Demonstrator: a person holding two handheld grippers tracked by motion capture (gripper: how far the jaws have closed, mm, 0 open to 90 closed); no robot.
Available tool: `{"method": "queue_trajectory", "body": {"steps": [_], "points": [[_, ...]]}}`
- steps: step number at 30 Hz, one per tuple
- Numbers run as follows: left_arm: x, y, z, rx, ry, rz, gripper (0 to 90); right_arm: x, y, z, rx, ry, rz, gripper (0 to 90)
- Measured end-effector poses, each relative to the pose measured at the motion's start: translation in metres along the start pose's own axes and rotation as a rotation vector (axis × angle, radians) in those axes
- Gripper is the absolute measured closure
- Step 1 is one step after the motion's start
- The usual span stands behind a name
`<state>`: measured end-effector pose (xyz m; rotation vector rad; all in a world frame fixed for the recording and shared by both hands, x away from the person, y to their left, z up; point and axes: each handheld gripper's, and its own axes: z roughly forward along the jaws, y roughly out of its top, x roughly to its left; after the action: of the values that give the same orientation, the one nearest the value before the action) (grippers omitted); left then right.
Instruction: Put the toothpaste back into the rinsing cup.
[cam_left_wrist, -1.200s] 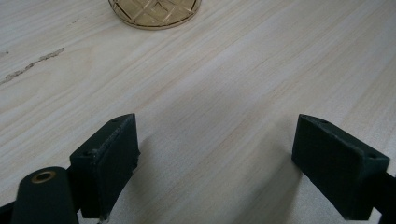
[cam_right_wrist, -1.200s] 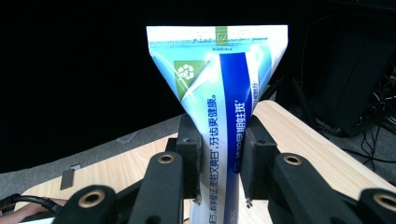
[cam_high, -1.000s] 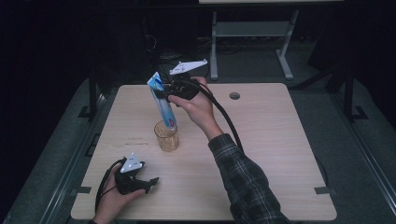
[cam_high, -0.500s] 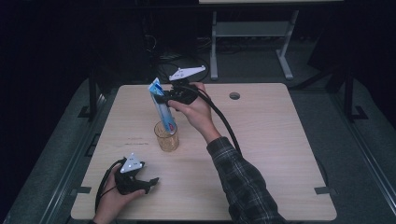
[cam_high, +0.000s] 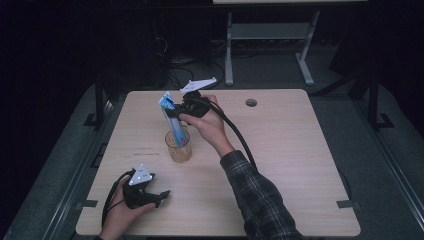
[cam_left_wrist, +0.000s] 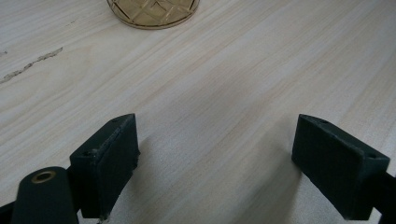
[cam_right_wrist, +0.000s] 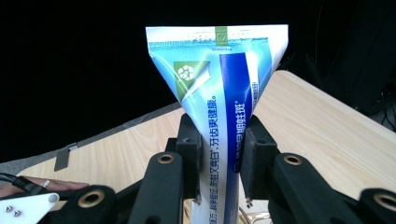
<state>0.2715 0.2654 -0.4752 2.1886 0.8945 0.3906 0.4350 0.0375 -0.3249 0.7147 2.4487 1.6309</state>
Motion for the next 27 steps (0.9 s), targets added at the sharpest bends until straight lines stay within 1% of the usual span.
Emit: {"method": "queue_trajectory", "body": {"steps": [10,16,27], "points": [[0.0,0.0,0.0,-0.001,-0.001,-0.001,13.9,-0.002,-0.015,0.009,0.031,0.001,0.014,72.1],[0.0,0.0,0.0,0.001,-0.001,0.001,13.9,-0.003,-0.022,0.013,0.048,-0.001,0.013,72.0],[0.0,0.0,0.0,0.002,0.001,0.002,13.9,-0.002,-0.029,0.019,0.082,-0.003,0.003,71.1]]}}
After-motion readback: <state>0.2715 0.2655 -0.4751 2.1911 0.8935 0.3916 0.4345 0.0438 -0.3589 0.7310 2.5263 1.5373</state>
